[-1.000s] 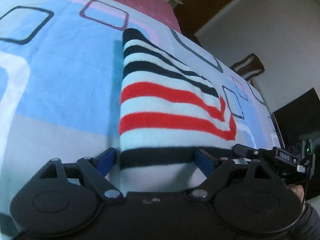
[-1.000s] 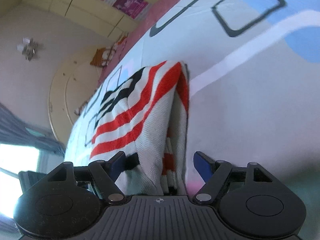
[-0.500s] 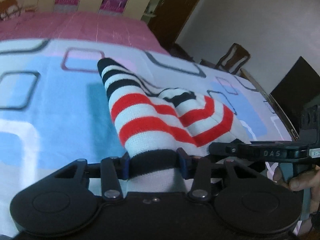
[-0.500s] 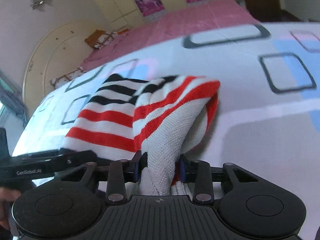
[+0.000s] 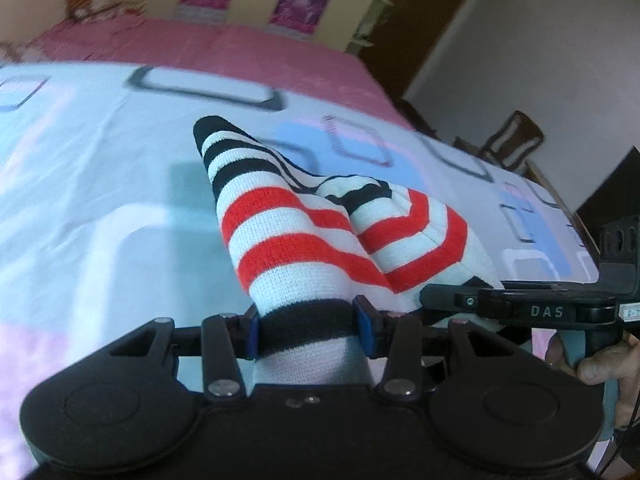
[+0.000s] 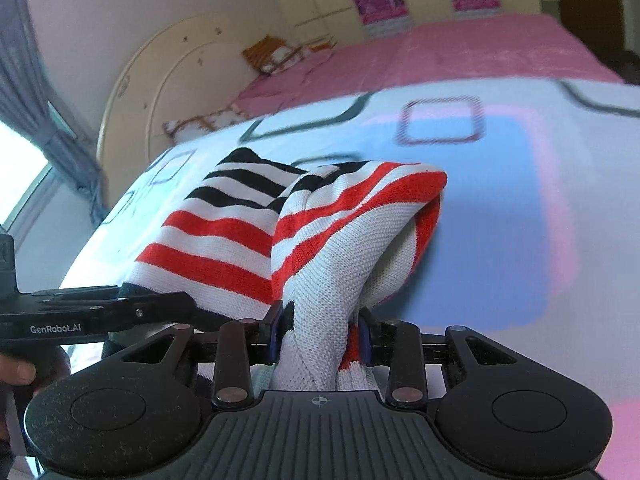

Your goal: Fold small clothes

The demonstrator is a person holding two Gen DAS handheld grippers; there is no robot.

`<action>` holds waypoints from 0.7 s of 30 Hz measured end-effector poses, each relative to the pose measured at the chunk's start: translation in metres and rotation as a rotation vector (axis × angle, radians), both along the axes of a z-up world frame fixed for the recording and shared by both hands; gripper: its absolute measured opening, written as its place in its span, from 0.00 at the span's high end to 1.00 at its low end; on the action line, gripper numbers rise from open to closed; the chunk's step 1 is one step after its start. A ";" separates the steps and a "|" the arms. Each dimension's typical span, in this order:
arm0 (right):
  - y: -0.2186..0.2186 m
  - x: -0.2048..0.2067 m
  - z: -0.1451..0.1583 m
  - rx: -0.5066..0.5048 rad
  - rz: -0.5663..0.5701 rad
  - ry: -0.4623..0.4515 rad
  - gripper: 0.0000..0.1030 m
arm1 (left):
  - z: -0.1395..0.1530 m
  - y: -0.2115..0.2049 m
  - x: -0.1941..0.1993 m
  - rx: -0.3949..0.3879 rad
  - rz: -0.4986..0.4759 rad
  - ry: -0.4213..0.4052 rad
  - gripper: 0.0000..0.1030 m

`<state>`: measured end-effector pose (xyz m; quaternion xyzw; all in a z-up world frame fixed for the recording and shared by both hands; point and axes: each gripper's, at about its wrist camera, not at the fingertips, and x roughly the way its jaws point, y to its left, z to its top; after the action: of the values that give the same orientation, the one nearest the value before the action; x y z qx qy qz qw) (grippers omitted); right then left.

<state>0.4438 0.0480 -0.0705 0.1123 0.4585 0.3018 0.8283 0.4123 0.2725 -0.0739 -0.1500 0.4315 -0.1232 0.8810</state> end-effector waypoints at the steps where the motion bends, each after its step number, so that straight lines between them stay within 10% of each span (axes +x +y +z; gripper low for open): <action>1: 0.011 -0.002 -0.003 -0.006 0.008 0.006 0.66 | -0.006 0.010 -0.002 -0.004 0.003 0.013 0.57; 9: 0.022 -0.002 -0.046 -0.007 -0.094 0.100 0.57 | -0.044 0.042 -0.010 -0.047 0.062 0.003 0.23; 16: 0.012 -0.022 0.015 -0.107 -0.142 -0.134 0.58 | 0.007 0.049 -0.027 0.072 0.053 -0.139 0.57; 21: 0.062 -0.003 0.009 -0.200 0.007 -0.197 0.88 | -0.008 0.012 0.009 0.168 -0.089 -0.078 0.62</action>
<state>0.4407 0.1102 -0.0614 -0.0028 0.4032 0.2671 0.8753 0.4213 0.2849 -0.0823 -0.0511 0.4120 -0.1314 0.9002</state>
